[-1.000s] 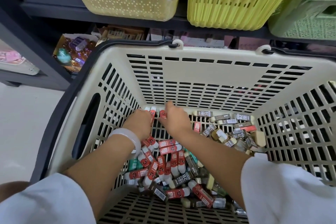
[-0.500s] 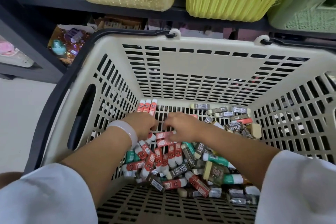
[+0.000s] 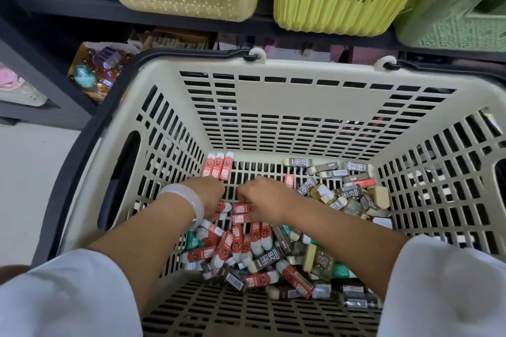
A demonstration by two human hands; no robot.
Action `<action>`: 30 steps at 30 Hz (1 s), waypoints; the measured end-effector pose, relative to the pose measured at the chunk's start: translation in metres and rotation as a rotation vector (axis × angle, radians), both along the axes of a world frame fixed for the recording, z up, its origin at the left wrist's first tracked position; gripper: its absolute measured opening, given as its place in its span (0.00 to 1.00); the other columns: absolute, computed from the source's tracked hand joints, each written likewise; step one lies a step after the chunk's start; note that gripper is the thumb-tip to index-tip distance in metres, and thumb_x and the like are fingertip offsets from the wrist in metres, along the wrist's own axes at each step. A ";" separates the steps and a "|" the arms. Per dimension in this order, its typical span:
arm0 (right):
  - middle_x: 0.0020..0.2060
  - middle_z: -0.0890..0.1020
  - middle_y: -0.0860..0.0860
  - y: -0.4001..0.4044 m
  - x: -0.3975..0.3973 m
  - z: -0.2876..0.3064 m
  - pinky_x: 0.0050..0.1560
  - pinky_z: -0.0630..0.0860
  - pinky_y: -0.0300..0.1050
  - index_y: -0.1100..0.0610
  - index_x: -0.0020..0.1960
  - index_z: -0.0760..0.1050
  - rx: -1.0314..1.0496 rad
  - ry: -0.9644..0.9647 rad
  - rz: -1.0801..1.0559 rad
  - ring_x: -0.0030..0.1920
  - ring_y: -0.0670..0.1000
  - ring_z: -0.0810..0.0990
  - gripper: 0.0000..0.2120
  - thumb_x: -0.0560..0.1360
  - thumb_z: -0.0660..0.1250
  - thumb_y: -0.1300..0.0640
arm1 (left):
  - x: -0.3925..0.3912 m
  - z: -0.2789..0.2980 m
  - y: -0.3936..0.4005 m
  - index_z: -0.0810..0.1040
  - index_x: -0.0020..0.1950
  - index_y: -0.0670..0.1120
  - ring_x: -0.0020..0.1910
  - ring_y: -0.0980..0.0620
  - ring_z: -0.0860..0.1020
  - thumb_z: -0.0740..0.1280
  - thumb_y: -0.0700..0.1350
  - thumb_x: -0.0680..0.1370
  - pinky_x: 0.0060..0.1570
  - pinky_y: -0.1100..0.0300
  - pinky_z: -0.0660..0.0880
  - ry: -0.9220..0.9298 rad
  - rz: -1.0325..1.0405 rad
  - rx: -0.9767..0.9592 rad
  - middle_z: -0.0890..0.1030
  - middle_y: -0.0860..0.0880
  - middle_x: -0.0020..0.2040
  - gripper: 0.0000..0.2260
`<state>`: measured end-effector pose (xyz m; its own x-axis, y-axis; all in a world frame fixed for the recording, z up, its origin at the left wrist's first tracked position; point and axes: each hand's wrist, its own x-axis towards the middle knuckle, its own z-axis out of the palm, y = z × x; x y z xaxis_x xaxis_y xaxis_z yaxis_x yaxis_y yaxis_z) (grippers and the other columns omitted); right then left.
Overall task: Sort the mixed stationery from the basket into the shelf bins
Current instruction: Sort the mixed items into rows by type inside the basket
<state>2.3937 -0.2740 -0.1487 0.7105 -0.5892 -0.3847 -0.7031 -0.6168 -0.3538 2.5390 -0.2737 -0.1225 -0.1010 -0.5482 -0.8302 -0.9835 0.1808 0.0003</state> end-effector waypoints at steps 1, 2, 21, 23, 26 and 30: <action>0.50 0.79 0.54 -0.002 -0.001 0.000 0.54 0.74 0.50 0.59 0.56 0.72 0.039 -0.035 -0.057 0.54 0.54 0.76 0.15 0.72 0.69 0.55 | 0.000 0.000 0.000 0.76 0.54 0.41 0.42 0.50 0.75 0.66 0.38 0.75 0.46 0.59 0.74 0.004 0.010 0.003 0.76 0.48 0.45 0.08; 0.51 0.79 0.54 -0.005 -0.002 0.000 0.55 0.74 0.48 0.57 0.60 0.72 0.084 -0.075 -0.116 0.54 0.54 0.76 0.17 0.73 0.68 0.56 | -0.001 0.001 0.001 0.76 0.54 0.41 0.42 0.50 0.75 0.65 0.39 0.76 0.46 0.60 0.74 0.007 0.020 0.002 0.76 0.48 0.45 0.08; 0.30 0.75 0.47 -0.022 0.037 -0.024 0.38 0.73 0.43 0.53 0.34 0.67 0.253 -0.668 -1.406 0.35 0.50 0.76 0.12 0.73 0.68 0.55 | 0.003 0.006 -0.010 0.76 0.51 0.41 0.44 0.51 0.74 0.66 0.44 0.77 0.45 0.61 0.70 0.155 0.192 -0.106 0.75 0.48 0.44 0.07; 0.33 0.76 0.47 -0.021 0.042 -0.024 0.40 0.75 0.45 0.54 0.38 0.71 0.286 -0.713 -1.363 0.36 0.51 0.77 0.08 0.74 0.67 0.56 | 0.002 0.007 -0.010 0.76 0.53 0.40 0.46 0.50 0.76 0.66 0.42 0.77 0.47 0.60 0.72 0.132 0.170 -0.089 0.77 0.47 0.46 0.08; 0.38 0.77 0.49 -0.019 0.045 -0.025 0.43 0.76 0.45 0.56 0.44 0.72 0.230 -0.656 -1.212 0.40 0.50 0.77 0.04 0.75 0.66 0.57 | 0.001 0.009 -0.010 0.75 0.56 0.40 0.50 0.49 0.77 0.66 0.42 0.77 0.49 0.60 0.71 0.082 0.124 -0.066 0.79 0.45 0.53 0.10; 0.40 0.78 0.51 -0.022 0.044 -0.026 0.40 0.73 0.42 0.54 0.43 0.70 0.146 -0.580 -1.137 0.40 0.49 0.75 0.05 0.75 0.66 0.57 | -0.001 0.013 -0.011 0.74 0.58 0.40 0.54 0.48 0.77 0.65 0.42 0.77 0.49 0.61 0.70 0.054 0.103 -0.047 0.78 0.45 0.56 0.12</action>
<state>2.4381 -0.2959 -0.1746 -0.0771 -0.9503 -0.3016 -0.5269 0.2956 -0.7968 2.5377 -0.2848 -0.1099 -0.0858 -0.5964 -0.7981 -0.9957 0.0797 0.0476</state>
